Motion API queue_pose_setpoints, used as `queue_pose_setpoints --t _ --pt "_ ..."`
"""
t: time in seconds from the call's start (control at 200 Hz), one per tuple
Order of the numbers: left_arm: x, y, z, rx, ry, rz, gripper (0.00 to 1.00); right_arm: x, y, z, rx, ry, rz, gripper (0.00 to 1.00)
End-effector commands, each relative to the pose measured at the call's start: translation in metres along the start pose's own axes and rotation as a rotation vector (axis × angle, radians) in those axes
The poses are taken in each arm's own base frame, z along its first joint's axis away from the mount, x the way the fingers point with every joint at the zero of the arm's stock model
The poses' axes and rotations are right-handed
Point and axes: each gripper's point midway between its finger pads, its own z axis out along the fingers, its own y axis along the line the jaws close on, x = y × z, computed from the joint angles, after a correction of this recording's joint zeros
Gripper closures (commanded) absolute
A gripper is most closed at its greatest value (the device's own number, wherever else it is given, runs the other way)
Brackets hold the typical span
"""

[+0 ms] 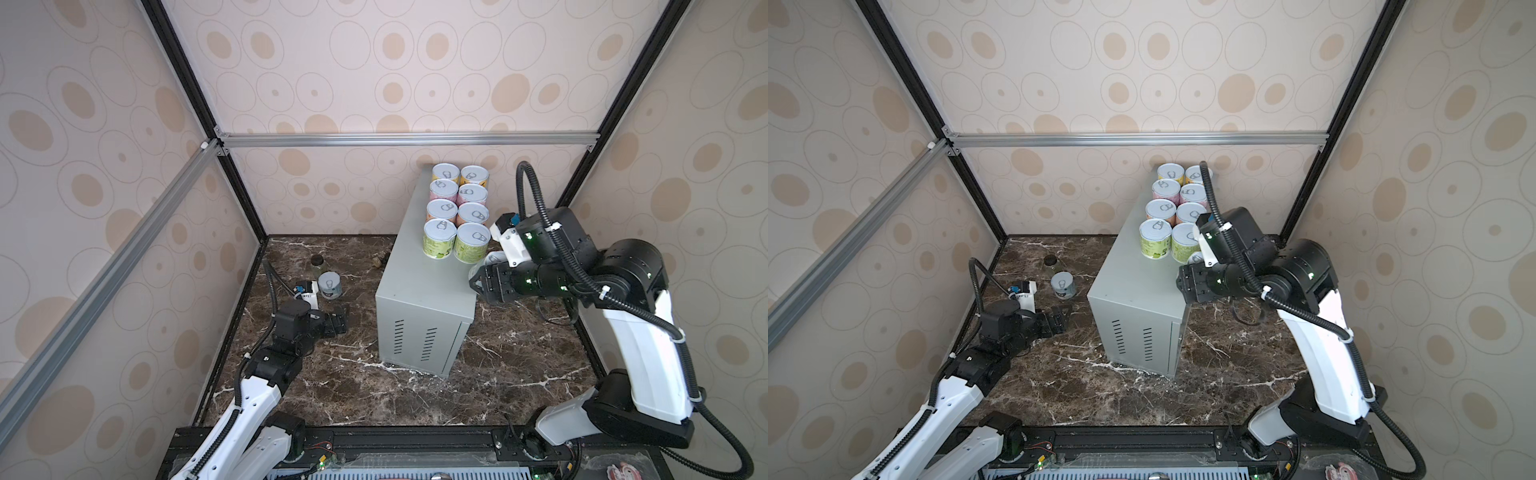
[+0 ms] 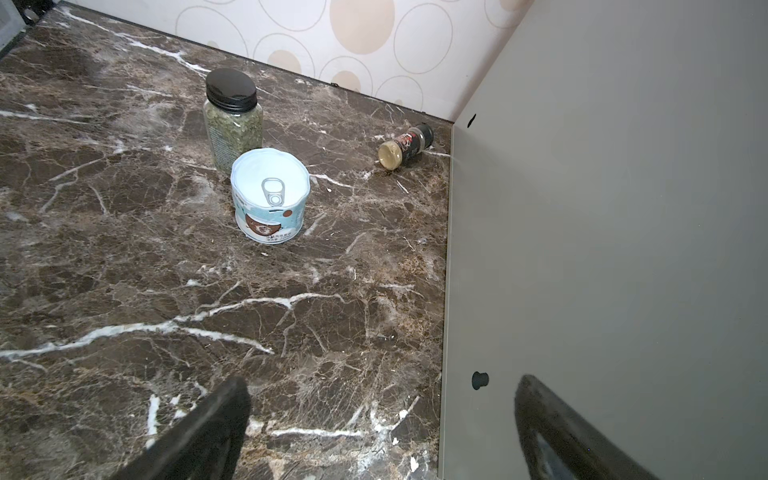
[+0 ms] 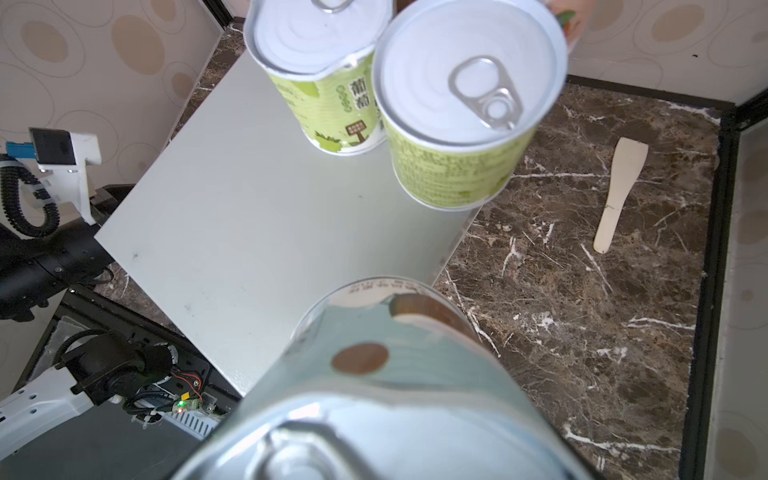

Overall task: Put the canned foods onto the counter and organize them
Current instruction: 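Carry the pale blue can with the right gripper over the box top, then lower the pale blue can onto the box top in front of the green cans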

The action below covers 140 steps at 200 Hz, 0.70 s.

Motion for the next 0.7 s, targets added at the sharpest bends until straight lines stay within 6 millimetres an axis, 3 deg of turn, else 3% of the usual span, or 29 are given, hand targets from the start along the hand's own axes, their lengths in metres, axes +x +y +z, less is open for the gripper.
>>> queue_pose_setpoints --t 0.0,0.345,0.695 --pt "-0.005 -0.001 -0.001 0.008 -0.018 0.015 0.01 0.011 -0.014 -0.005 0.089 0.035 -0.009 0.41" --pt "-0.005 -0.002 -0.002 0.018 -0.02 0.014 0.01 0.01 0.0 0.02 0.128 0.092 -0.043 0.4" --pt "-0.006 -0.004 -0.003 0.027 -0.023 0.014 0.01 0.012 -0.007 0.031 0.195 0.125 -0.071 0.38"
